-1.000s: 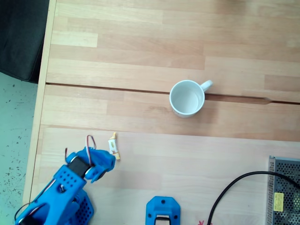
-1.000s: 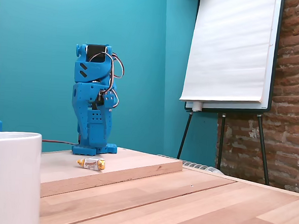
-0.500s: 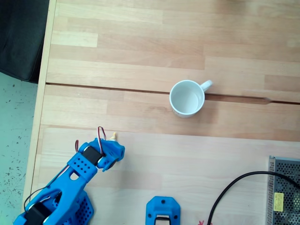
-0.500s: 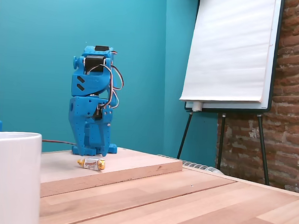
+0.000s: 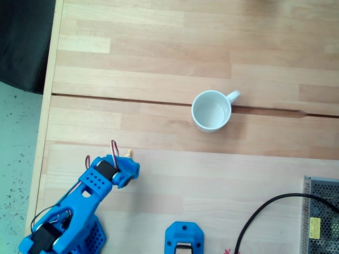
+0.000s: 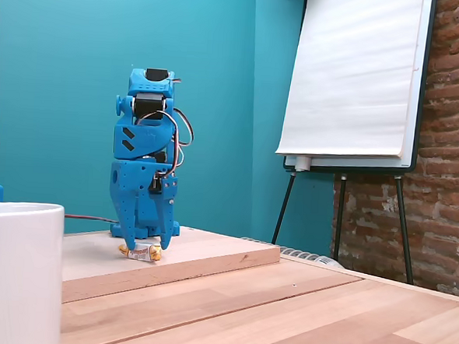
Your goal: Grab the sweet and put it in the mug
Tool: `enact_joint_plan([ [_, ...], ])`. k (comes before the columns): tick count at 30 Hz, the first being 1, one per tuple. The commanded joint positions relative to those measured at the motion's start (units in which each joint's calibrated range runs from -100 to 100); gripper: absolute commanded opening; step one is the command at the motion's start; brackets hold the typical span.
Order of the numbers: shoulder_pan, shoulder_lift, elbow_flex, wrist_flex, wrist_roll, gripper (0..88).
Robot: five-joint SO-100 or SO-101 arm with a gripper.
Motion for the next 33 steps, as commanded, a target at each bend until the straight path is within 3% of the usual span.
enact_joint_plan([
  [1, -0.7, 0.3, -2.9, -0.4, 0.1, 21.5],
  [26, -0.2, 4.0, -4.2, -0.5, 0.1, 21.1],
  [33, -0.2, 4.0, -4.1, -0.5, -0.1, 4.6],
])
